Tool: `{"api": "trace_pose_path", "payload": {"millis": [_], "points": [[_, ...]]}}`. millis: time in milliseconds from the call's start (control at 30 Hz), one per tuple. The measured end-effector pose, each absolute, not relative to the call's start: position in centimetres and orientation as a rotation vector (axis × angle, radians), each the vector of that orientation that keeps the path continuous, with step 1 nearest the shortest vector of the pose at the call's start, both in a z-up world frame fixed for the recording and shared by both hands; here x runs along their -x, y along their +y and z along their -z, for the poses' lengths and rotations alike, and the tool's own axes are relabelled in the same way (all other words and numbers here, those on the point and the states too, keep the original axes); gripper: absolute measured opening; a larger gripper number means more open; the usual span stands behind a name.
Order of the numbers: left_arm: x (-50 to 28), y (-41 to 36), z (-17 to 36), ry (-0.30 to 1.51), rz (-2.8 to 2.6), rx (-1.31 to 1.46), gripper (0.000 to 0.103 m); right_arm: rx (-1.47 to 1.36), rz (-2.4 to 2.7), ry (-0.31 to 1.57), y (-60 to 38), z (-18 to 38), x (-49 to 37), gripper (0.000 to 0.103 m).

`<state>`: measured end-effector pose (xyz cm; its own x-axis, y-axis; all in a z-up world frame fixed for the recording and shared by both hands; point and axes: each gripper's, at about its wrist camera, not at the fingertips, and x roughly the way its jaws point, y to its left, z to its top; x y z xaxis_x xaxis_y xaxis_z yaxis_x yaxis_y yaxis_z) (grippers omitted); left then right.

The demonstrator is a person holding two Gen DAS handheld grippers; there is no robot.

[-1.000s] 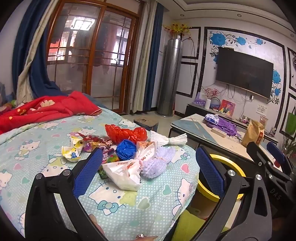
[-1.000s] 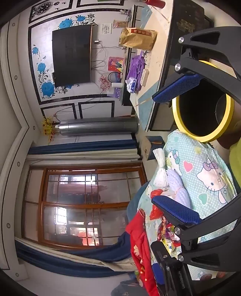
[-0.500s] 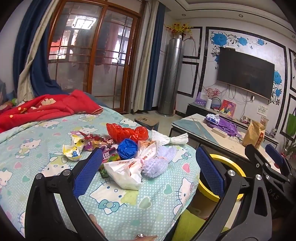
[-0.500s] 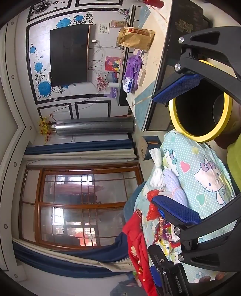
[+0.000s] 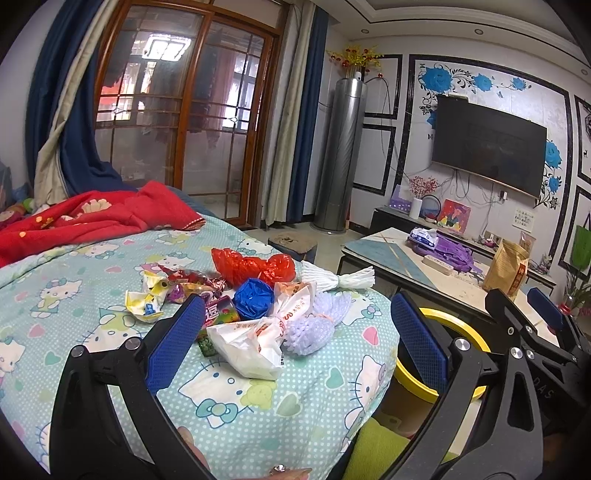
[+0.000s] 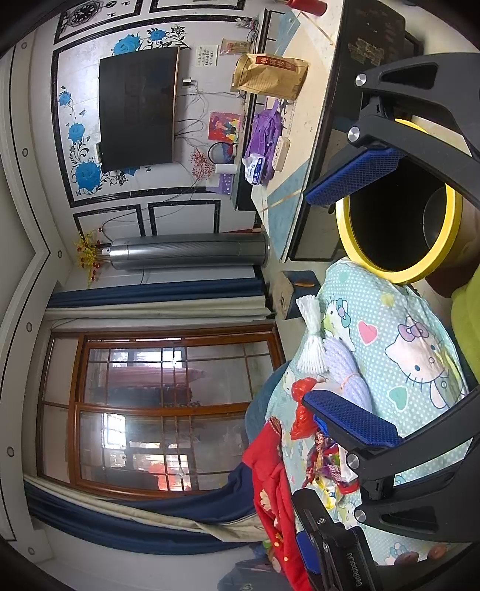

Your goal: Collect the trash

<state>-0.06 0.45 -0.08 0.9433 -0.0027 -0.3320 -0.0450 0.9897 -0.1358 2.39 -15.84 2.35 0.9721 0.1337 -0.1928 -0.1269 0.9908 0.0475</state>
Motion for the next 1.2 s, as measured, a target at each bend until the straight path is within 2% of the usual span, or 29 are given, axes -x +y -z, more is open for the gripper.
{"api": "trace_pose_path", "payload": {"millis": [1200], "points": [[0.18, 0.58, -0.26, 0.347, -0.023, 0.145, 0.092, -0.028, -0.136, 0.19, -15.73, -2.32, -2.34, 0.097]]}}
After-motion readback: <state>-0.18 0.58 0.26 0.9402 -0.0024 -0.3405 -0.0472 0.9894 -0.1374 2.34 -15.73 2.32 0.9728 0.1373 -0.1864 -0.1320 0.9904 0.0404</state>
